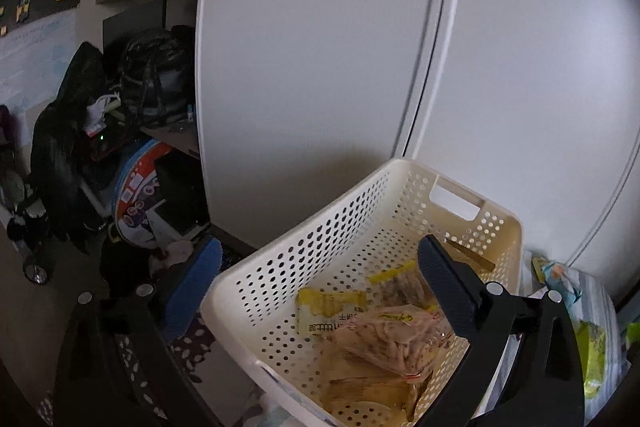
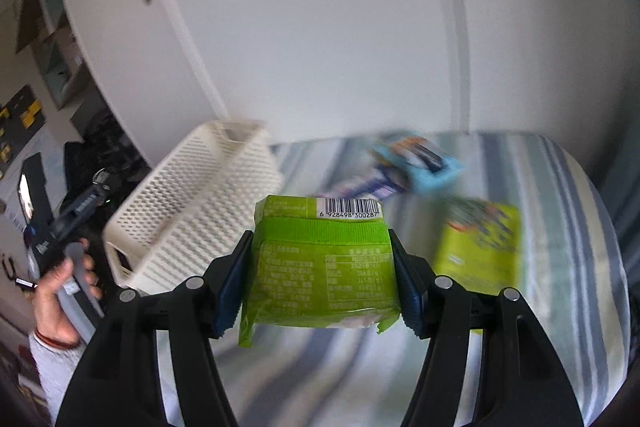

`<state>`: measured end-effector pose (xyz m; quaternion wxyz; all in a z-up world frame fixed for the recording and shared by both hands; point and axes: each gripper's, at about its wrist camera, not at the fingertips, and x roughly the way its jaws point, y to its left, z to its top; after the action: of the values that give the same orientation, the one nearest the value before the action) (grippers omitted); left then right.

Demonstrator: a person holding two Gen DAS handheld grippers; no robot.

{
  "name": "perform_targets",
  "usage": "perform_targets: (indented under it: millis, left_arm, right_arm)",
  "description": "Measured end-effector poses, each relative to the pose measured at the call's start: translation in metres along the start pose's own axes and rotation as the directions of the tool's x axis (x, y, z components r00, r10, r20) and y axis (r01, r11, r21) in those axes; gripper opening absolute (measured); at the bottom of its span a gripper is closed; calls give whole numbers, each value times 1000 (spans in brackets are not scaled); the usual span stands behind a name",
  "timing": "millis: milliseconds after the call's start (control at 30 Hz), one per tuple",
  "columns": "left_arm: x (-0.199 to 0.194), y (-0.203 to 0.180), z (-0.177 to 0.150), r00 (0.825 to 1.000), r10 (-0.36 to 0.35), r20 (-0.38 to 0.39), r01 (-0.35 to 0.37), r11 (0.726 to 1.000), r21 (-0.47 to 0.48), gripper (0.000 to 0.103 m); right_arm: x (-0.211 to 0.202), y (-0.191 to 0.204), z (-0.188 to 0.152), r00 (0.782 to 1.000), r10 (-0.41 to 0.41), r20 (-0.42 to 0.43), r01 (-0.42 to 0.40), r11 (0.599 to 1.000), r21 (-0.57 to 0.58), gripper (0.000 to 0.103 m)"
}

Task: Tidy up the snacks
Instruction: 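Carry the green pack over the basket and open the right gripper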

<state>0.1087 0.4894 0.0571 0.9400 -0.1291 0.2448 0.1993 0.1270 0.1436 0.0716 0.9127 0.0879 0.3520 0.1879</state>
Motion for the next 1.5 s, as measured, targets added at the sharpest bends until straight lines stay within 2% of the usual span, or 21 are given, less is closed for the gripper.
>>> perform_targets:
  millis: [200,400,667,967,1133,1267,1367,1500]
  left_arm:
    - [2,10,2,1000,26,5,-26,999,-24,100]
    - [6,26,3,1000,22,-8,-23,997,-74,100]
    - [11,39,4,999,41,-17,-42,993,-111,100]
    - [12,46,5,997,78,-15,-79,990,-119,100]
    - [15,50,5,994,104,-21,-106,987,-123,100]
    - [14,53,5,993,119,-11,-119,984,-130,100]
    - [12,54,6,992,124,-3,-123,983,-139,100]
    - [12,55,6,992,123,-3,-123,982,-140,100]
  right_arm:
    - [20,60,29,998,62,4,-61,995,-74,63]
    - [49,119,47,993,120,-10,-121,984,-129,63]
    - [101,174,52,990,118,-75,-129,979,-160,63]
    - [135,203,54,991,94,-98,-111,977,-184,63]
    - [146,206,57,990,89,-106,-106,980,-171,64]
    - [151,207,59,993,62,-102,-80,981,-177,67]
    - [152,204,60,993,65,-99,-81,983,-163,74]
    - [151,205,60,994,59,-88,-74,982,-174,74]
